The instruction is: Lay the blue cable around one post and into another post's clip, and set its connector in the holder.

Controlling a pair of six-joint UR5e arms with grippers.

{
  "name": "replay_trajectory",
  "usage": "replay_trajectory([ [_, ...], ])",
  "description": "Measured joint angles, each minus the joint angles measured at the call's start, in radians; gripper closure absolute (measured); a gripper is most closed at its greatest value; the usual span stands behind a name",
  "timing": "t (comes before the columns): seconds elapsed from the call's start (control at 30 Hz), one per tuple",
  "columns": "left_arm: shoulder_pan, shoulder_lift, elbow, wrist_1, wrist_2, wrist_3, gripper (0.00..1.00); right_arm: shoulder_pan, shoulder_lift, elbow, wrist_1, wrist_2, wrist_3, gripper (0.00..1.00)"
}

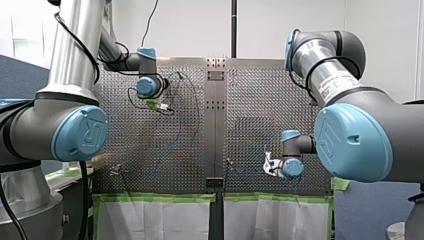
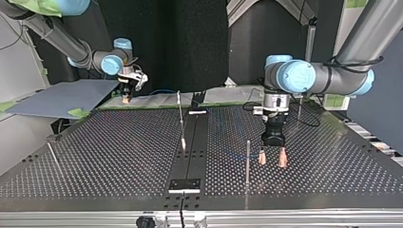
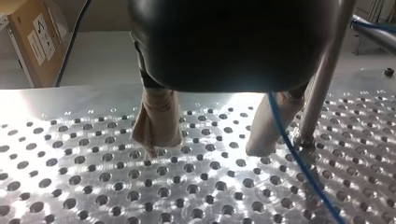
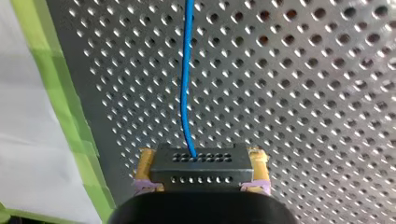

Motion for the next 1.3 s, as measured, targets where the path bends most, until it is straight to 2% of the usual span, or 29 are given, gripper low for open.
replay_trajectory([
  [0.2,0.009,-0.001,0.002,0.0,0.011,0.009,0.0,0.008,-0.057,0.022,0.037,0.033,-0.004,0.93],
  [0.3,0.012,-0.002,0.002,0.0,0.014,0.023,0.0,0.014,-0.086,0.042,0.059,0.043,0.001,0.93],
  [0.4,0.013,-0.002,0.003,0.0,0.016,0.039,0.0,0.02,-0.114,0.05,0.085,0.052,0.013,0.93],
  [0.53,0.013,-0.003,0.003,-0.002,0.017,0.062,0.0,0.028,-0.149,0.053,0.119,0.04,0.03,0.93],
  [0.67,0.01,-0.003,0.003,-0.004,0.017,0.088,0.0,0.034,-0.179,0.051,0.149,0.022,0.038,0.93],
  [0.8,0.006,-0.003,0.003,-0.004,0.017,0.104,0.0,0.039,-0.208,0.032,0.178,0.015,0.031,0.93],
  [0.97,0.005,-0.003,0.003,-0.008,0.018,0.121,0.0,0.046,-0.257,0.004,0.227,0.014,0.01,0.93],
  [1.1,0.005,-0.003,0.003,-0.011,0.016,0.139,0.0,0.049,-0.297,-0.005,0.267,0.018,0.005,0.93],
  [1.3,0.009,-0.004,0.003,-0.008,0.016,0.147,0.0,0.051,-0.353,-0.018,0.323,0.054,0.003,0.93],
])
